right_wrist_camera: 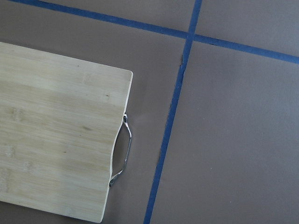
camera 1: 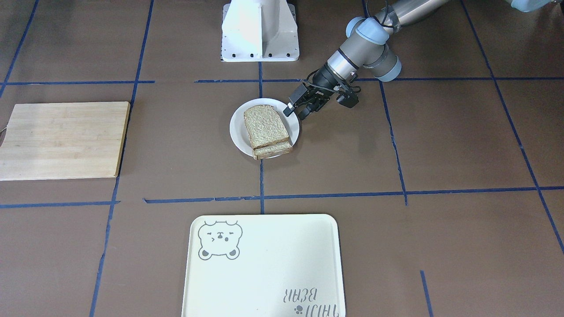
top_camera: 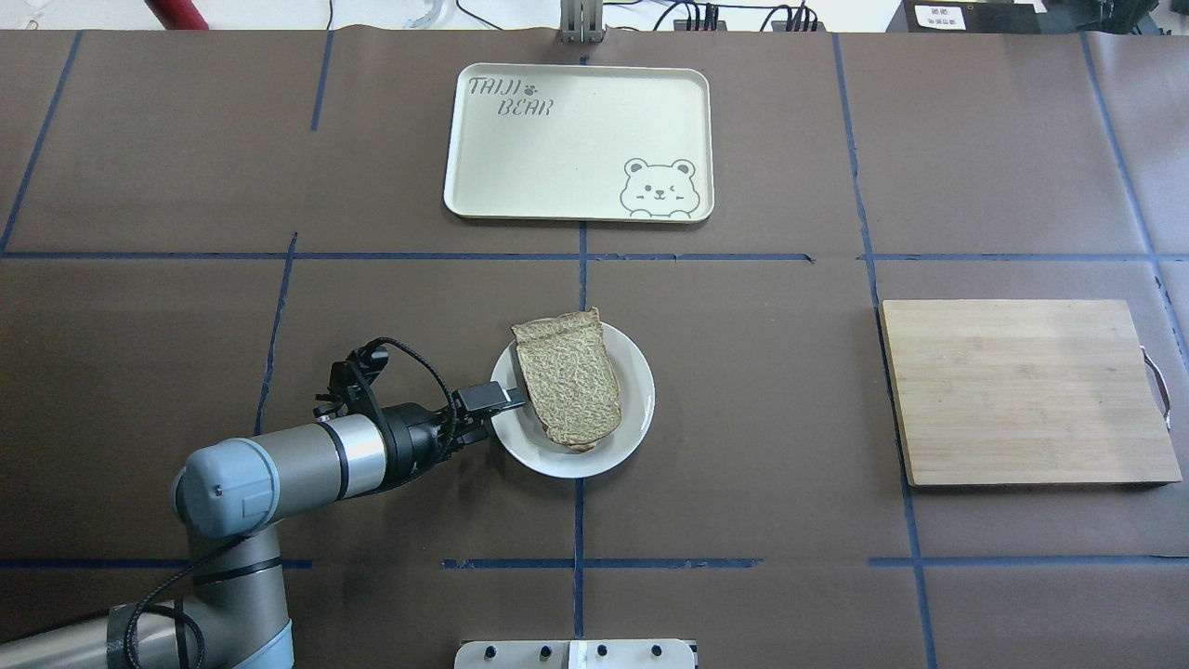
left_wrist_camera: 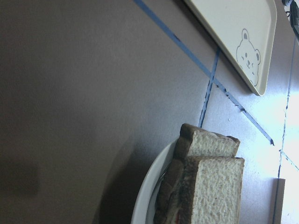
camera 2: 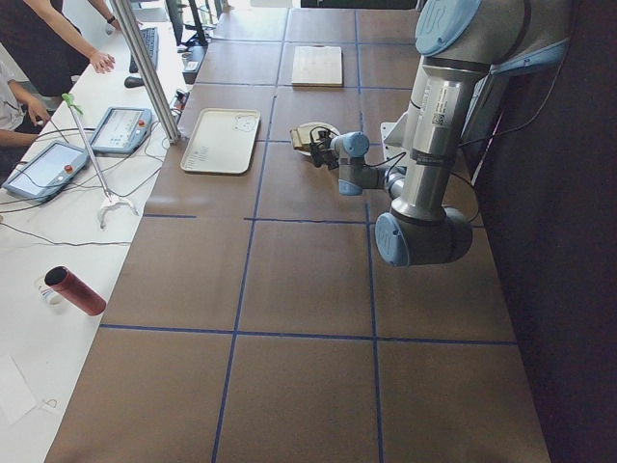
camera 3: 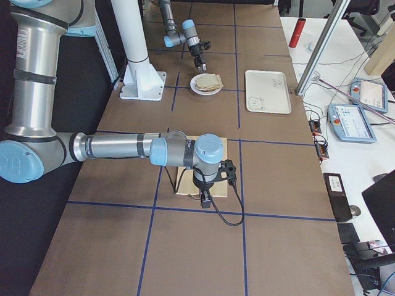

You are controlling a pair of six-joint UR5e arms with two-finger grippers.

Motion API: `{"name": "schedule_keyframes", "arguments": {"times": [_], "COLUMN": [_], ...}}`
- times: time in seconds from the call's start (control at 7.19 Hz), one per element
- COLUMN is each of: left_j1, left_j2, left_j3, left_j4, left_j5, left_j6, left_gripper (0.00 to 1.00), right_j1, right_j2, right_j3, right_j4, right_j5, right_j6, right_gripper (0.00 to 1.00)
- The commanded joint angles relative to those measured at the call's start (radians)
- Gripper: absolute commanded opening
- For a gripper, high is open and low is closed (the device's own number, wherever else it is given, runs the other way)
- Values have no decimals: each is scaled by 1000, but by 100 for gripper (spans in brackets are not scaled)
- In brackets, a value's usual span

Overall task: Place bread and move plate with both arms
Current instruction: 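Move the left gripper to the plate rim nearest the robot and grip it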

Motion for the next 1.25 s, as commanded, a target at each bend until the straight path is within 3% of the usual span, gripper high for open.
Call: {"name": "schedule_keyframes", "arguments": {"times": [0.0, 0.14, 0.56, 0.7, 0.97, 1.11], "left_j1": [5, 8, 9, 11, 11, 11], "left_j2": [-12, -12, -12, -12, -12, -10], "left_j3": [14, 16, 24, 30, 30, 28], "left_j4": [-11, -11, -11, -11, -12, -12], "left_j5": [7, 6, 7, 7, 6, 6], "left_j6": [-50, -52, -53, -53, -53, -52], "left_gripper": [46, 39, 36, 31, 6, 0], "right_j1": [0, 0, 0, 0, 0, 0], "right_j2": [0, 0, 0, 0, 0, 0], "right_j3": [2, 2, 2, 2, 2, 2], "right_j4": [1, 1, 1, 1, 1, 1], "right_j5": [1, 1, 1, 1, 1, 1], "right_j6": [1, 1, 1, 1, 1, 1], "right_gripper": [100, 100, 100, 100, 100, 100]}}
